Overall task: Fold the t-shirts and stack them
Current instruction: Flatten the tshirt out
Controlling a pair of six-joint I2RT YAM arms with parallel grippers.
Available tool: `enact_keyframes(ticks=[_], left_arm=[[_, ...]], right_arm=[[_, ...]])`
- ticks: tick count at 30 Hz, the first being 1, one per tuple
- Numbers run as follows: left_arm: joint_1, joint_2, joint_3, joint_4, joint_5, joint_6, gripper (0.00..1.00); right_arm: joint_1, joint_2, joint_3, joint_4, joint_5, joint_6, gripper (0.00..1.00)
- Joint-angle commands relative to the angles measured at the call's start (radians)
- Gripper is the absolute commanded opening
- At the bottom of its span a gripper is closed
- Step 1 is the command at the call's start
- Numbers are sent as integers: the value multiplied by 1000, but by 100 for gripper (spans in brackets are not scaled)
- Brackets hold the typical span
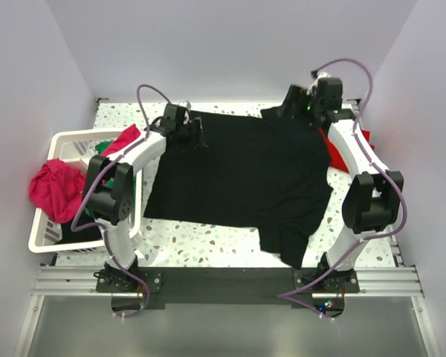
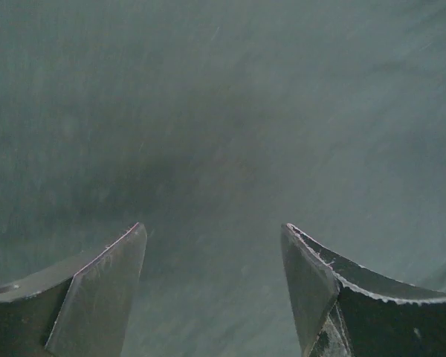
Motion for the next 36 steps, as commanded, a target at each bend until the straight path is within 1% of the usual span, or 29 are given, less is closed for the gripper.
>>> enact_keyframes(ticks=[1, 5, 8, 13, 20, 24, 31, 35, 36], left_arm=[[3, -74, -42, -27, -15, -12, 78], [3, -65, -82, -50, -5, -6, 79], [3, -65, -116, -44, -16, -5, 80], [3, -12, -123, -61, -10, 12, 83], [3, 51, -113, -45, -10, 35, 83], [3, 97, -84, -44, -13, 57, 83], [3, 192, 35, -62, 2, 94, 83], [-2, 257, 116, -56, 53, 115, 83], [-5, 283, 152, -54, 59, 123, 83]], right_arm=[[20, -66, -124, -97, -26, -8, 99], [24, -123, -291, -127, -22, 32, 99], [24, -150, -371, -150, 3, 61, 99], [25, -120, -431, -184, 35, 98, 99], [16, -15, -427, -204, 77, 129, 99], [-13, 40, -411, -213, 86, 148, 99], [-55, 106, -353, -227, 115, 150, 99], [-70, 143, -301, -243, 144, 150, 99], [-97, 158, -290, -246, 149, 149, 99]])
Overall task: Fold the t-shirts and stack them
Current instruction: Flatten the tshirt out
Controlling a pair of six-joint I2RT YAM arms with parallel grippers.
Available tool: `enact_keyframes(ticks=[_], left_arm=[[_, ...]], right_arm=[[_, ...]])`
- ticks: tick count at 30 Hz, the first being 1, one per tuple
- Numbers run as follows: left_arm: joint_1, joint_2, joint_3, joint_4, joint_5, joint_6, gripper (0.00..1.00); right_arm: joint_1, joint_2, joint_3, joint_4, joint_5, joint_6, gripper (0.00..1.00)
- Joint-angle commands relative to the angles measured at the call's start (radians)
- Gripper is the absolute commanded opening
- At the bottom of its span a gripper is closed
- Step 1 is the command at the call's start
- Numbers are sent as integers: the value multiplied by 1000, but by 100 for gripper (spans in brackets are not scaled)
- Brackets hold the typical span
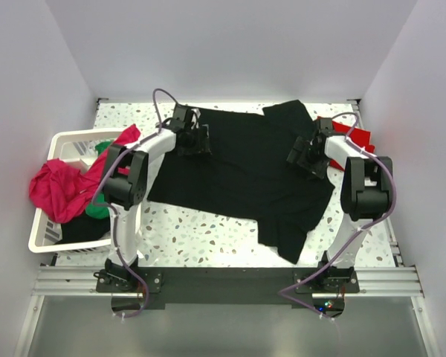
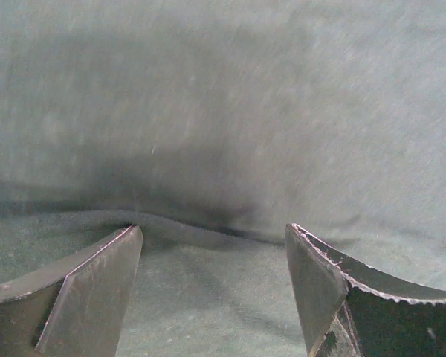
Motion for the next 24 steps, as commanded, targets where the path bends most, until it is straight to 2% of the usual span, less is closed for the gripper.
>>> enact_keyframes(ticks=[1, 8, 13, 16, 20, 24], left_arm=[[-8, 92, 81, 2, 51, 49, 83], [-31, 201, 271, -26, 112, 93, 83], [-46, 162, 310, -14, 94, 93, 83], [-46, 39, 233, 25, -3, 81, 83], [-46, -139, 98, 8, -316, 2, 84], [-46, -289, -69, -47, -480, -36, 83]], right_arm=[[-38, 47, 67, -17, 62, 0, 99], [-92, 114, 181, -57, 83, -3, 99], [-113, 139, 236, -75, 83, -9, 99], [-116, 151, 262, -86, 76, -17, 99], [-115, 157, 278, -88, 63, -22, 99], [-115, 162, 291, -94, 42, -22, 99]])
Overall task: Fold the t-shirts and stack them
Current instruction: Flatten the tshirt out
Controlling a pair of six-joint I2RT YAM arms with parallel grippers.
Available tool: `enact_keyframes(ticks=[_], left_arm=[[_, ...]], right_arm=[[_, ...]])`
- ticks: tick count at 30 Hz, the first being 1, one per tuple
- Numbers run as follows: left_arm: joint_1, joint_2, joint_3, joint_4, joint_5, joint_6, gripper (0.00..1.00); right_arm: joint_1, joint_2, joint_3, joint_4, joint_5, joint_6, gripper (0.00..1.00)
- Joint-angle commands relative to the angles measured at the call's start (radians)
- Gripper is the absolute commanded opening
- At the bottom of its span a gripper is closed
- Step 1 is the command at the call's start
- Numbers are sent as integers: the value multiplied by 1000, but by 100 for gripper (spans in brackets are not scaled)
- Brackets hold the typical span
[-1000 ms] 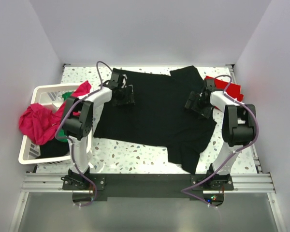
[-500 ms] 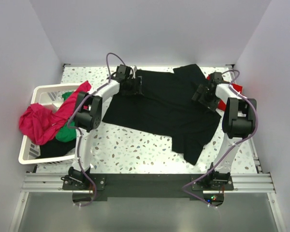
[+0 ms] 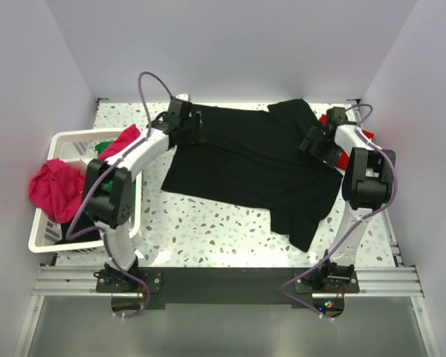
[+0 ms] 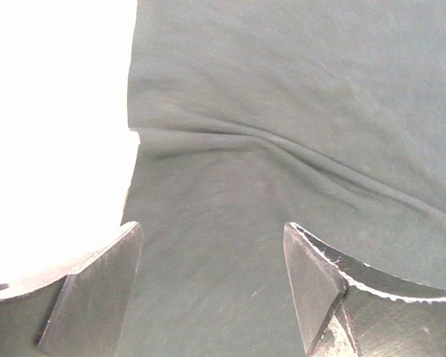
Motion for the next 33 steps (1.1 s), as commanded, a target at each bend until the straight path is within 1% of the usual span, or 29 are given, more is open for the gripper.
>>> enact_keyframes(ticks=[1, 2, 4, 5, 6, 10, 14, 20, 24, 28, 33], left_arm=[[5, -141, -98, -46, -236, -58, 81], [5, -173, -143, -77, -273, -74, 79], [5, -218, -214, -97, -292, -96, 75], [5, -231, -236, -102, -293, -105, 70], [5, -254, -278, -105, -293, -120, 68], [5, -294, -359, -128, -337, -153, 59], [5, -308, -414, -128, -342, -167, 52], [7, -324, -529, -92, -364, -222, 47], [7, -322, -560, -65, -351, -231, 44], [10, -305, -569, -31, -350, -225, 39], [27, -296, -595, 15, -342, -225, 38]], right_arm=[[-5, 5, 49, -12, -7, -14, 99], [-6, 6, 51, -13, -10, -15, 99], [-5, 6, 58, -15, -6, -21, 99], [-6, 5, 60, -16, -7, -23, 99], [-5, 5, 62, -18, -7, -26, 99], [-5, 0, 66, -16, -12, -26, 99], [-5, -6, 59, -12, -21, -24, 99], [-6, -27, 26, 4, -29, -24, 99], [-5, -41, 0, 13, -27, -26, 99], [-6, -55, -21, 14, -29, -29, 99], [-6, -64, -27, 13, -27, -35, 99]])
